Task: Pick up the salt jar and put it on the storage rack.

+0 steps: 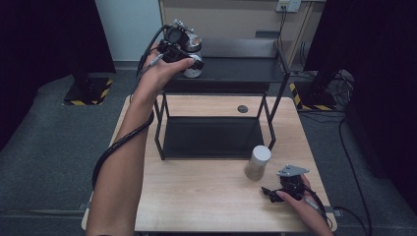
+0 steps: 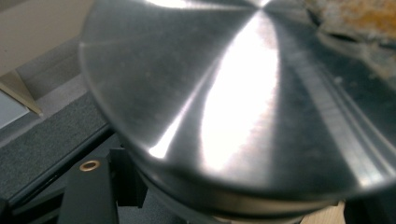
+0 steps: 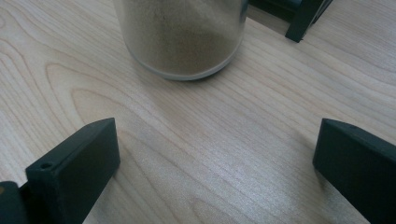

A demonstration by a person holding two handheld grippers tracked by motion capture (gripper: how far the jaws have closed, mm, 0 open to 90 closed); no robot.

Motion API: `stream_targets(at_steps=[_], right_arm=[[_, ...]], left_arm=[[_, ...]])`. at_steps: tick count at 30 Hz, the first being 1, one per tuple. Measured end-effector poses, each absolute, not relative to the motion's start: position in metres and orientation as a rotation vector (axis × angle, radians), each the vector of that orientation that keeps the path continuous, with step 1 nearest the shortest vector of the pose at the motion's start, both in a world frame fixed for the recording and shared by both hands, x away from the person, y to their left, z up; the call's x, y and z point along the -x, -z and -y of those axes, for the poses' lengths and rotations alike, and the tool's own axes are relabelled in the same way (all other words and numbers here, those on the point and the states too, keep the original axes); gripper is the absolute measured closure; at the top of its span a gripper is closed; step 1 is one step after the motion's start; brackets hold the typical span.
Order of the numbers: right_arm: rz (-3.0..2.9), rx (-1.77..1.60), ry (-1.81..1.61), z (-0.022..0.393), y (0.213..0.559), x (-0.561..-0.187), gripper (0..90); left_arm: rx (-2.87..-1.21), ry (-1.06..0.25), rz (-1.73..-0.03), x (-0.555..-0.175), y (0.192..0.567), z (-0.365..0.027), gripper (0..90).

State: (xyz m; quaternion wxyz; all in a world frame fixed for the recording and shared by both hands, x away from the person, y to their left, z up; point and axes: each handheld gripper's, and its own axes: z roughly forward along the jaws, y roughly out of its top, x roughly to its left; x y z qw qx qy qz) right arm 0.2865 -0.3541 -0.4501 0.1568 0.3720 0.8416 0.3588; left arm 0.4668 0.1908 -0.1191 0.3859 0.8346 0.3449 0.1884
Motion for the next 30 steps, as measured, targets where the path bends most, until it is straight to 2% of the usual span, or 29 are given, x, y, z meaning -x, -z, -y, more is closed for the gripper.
stream_targets(at_steps=[30], right_arm=[[-2.409,-1.065,-1.027,0.3541,0.4501,-0.2865,1.5]], left_arm=[[-2.089,-0.450,-0.872,-0.4741,0.1264,-0.2007,29.1]])
